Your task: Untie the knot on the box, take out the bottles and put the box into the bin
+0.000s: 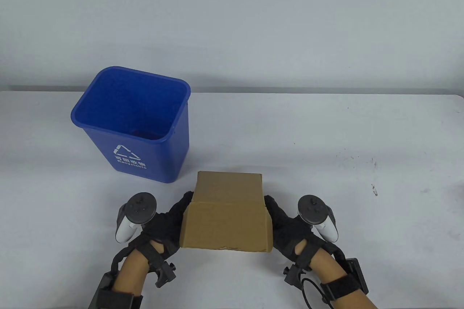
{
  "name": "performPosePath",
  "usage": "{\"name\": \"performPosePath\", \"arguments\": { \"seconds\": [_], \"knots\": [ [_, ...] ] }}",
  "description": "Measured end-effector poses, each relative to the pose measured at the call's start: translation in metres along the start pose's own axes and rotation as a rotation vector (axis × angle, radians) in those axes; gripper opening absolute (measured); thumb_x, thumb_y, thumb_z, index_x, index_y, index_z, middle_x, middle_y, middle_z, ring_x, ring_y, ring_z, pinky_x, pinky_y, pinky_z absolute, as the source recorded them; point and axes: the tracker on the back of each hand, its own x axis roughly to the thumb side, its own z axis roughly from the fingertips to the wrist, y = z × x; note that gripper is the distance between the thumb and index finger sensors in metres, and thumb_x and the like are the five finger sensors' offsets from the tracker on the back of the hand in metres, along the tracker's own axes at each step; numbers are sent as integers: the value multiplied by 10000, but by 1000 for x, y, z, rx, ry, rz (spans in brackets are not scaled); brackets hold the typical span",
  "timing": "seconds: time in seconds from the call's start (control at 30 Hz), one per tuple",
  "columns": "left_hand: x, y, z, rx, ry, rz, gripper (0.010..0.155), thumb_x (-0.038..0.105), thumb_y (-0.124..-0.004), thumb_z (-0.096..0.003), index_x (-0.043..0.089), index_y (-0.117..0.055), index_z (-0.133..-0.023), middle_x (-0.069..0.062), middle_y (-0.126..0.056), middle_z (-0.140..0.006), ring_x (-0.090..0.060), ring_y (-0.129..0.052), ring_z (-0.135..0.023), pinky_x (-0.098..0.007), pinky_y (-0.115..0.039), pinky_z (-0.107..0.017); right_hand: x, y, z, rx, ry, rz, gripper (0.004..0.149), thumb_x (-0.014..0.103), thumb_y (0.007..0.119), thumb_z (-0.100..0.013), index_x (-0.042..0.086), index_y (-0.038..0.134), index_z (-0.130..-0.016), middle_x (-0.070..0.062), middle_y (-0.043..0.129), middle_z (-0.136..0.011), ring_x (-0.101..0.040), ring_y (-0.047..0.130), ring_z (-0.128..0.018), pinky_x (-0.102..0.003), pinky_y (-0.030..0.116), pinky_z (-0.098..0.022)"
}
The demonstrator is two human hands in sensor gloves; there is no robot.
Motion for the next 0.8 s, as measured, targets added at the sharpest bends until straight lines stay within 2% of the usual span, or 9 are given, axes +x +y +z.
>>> {"name": "performPosePath", "arguments": {
  "seconds": [0.33, 0.5, 0.6, 0.8],
  "knots": [
    [-2, 2, 2, 28, -1, 49, 992, 589, -742, -503, 55, -169, -1113, -329, -345, -1074, -625, -564, -955, -697, -580, -669, -1, 0, -2, 4, 3, 69, 1024, 460, 816, -465, 9, 66, -996, -282, 168, -1039, -565, 445, -928, -661, 495, -637],
    [-4, 3, 3, 38, -8, 79, 1018, 652, -703, -489, 52, -172, -1117, -328, -360, -1075, -626, -568, -952, -698, -581, -667, -1, 0, -2, 1, -7, 64, 1018, 483, 807, -465, -8, 95, -1002, -294, 194, -1037, -565, 456, -923, -655, 505, -635],
    [-4, 3, 3, 11, -16, 70, 1040, 643, -748, -479, 58, -172, -1117, -323, -356, -1075, -623, -567, -950, -698, -573, -672, -1, 0, -3, -9, -11, 62, 1015, 510, 786, -468, -16, 102, -1004, -301, 200, -1035, -573, 454, -919, -655, 505, -633],
    [1, 3, 0, -26, -4, -68, 1050, 509, -874, -466, 79, -159, -1104, -291, -339, -1076, -584, -576, -963, -680, -577, -687, -1, 0, -2, -16, -21, 46, 1021, 571, 745, -469, -21, 112, -1008, -307, 209, -1035, -580, 458, -911, -652, 512, -630]
  ]
}}
